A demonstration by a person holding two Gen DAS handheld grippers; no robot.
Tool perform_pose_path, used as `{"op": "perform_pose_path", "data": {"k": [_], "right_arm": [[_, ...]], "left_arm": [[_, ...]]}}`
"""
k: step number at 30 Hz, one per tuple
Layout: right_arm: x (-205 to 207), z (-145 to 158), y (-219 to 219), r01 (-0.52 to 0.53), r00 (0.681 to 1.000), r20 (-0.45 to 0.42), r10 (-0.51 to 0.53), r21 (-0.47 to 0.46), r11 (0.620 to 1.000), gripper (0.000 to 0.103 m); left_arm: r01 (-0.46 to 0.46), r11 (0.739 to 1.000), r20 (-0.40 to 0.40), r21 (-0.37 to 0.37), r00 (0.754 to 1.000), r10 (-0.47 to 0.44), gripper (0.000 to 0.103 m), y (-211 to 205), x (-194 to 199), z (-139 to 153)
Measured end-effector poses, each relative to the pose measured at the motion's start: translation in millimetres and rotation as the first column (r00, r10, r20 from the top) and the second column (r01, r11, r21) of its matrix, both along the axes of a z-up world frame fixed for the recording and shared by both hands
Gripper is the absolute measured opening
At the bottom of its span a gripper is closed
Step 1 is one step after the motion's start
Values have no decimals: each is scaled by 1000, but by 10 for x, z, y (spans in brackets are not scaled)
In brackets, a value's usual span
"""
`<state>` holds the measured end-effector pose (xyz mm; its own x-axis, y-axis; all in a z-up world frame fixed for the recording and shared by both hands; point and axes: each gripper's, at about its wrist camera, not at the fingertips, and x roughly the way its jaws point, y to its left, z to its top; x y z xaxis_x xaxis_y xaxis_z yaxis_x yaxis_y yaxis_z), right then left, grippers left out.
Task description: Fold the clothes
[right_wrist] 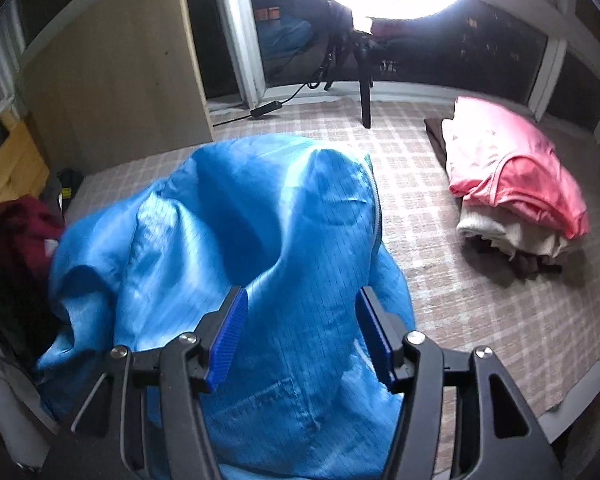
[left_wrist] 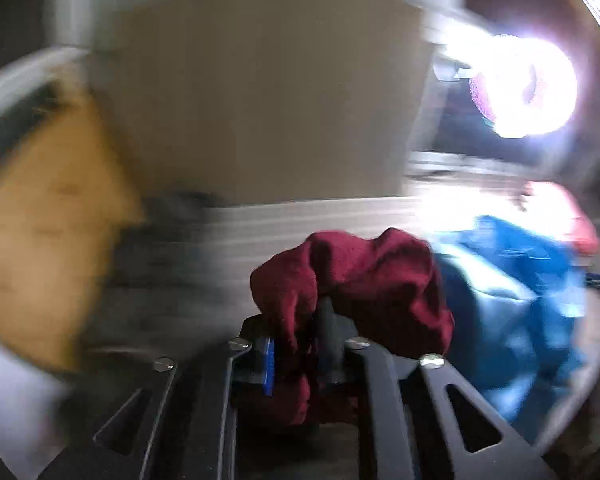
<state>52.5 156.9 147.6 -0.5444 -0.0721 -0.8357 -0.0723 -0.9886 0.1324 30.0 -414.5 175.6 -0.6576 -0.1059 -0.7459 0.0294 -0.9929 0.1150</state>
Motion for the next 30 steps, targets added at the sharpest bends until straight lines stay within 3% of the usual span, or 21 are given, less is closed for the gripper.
{"op": "perform_pose_path", "data": {"k": [1,3,6,9,13,14,15,16,17,20,23,26,28,30], "right_arm": [[-26,-4,-65,-17,1000,2,17,-13,1000,55],[-78,-13,-194,-50,999,5,50,-38,998,55],[-158,-24,-461,-117,993,7,118,-46,992,64],[-285,-56,-1001,-226,974,11,226,55,973,67],[-535,-353,-1585,-350,936,82,341,141,926,67],[-581,-451,-1656,-367,929,110,353,164,916,64],[-606,-500,-1675,-379,924,123,362,188,906,31],[-603,-503,-1644,-381,924,128,361,202,902,9],[-594,-497,-1602,-380,924,133,359,214,900,2],[-450,-222,-1193,-276,961,70,267,212,938,1],[-182,116,-421,-55,998,1,57,299,953,1],[161,310,452,195,979,-31,-200,416,888,1],[349,322,902,259,958,-4,-286,441,859,2],[439,332,1161,284,949,2,-316,429,857,2]], "left_arm": [[-79,993,7,-84,997,80,39,-178,-4,-4],[-213,953,28,-215,974,225,49,-505,-17,-71],[-226,965,58,-137,970,235,51,-664,101,-128],[-139,990,63,-9,988,139,65,-417,183,-80],[33,998,73,62,997,-37,66,126,174,-153],[67,996,74,62,995,-72,66,253,171,-174],[97,993,76,60,992,-102,66,380,167,-197],[128,990,78,57,988,-132,66,507,163,-221],[149,987,81,57,985,-154,66,586,124,-263],[198,978,90,66,975,-204,66,740,24,-349],[240,965,96,104,963,-250,66,922,0,-353],[274,955,104,112,953,-286,66,1236,-88,-463],[299,946,114,128,943,-313,66,1519,-127,-518],[320,938,124,135,933,-337,66,1826,-139,-561]]}}
